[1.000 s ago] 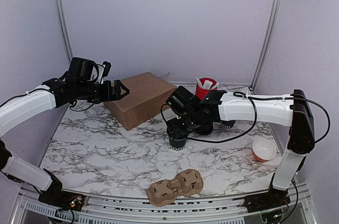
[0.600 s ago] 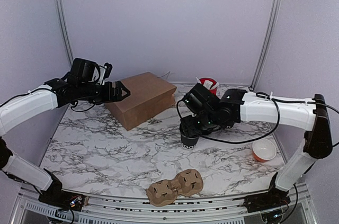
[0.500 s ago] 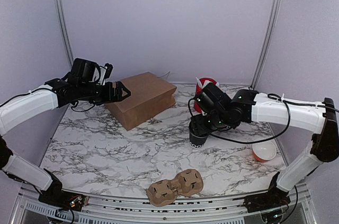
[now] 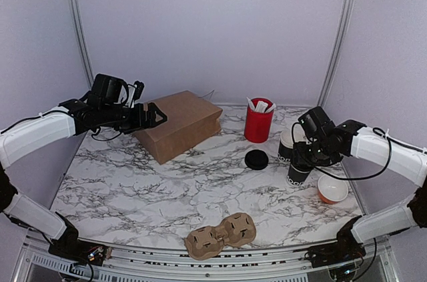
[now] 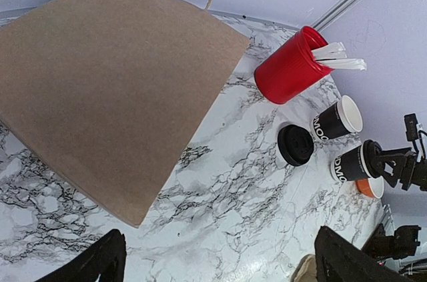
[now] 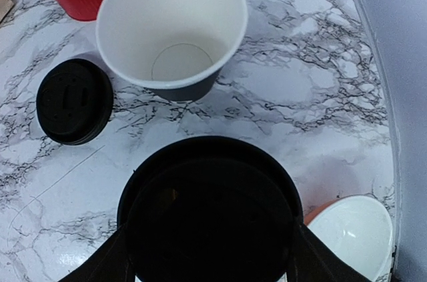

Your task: Pack the takeout coffee

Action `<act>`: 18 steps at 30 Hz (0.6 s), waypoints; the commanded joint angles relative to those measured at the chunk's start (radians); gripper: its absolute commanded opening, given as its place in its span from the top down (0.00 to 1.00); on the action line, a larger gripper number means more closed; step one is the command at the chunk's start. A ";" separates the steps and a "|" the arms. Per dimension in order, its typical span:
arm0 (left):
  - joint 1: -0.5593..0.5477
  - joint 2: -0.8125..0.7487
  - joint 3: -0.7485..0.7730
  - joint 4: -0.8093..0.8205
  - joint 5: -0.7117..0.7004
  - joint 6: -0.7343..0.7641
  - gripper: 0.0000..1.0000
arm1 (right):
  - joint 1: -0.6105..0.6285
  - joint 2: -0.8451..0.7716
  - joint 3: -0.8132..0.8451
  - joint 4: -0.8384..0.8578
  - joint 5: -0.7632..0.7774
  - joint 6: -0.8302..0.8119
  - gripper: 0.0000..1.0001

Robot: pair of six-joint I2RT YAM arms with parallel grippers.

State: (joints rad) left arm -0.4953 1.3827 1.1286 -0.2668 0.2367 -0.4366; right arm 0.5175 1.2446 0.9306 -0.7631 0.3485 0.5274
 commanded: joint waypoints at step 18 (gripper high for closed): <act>0.005 -0.010 0.002 0.025 0.003 -0.015 0.01 | -0.045 -0.057 0.009 -0.015 -0.022 -0.013 0.05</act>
State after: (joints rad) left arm -0.4953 1.3823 1.1286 -0.2661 0.2363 -0.4458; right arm 0.4774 1.2121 0.8986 -0.7605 0.3202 0.5190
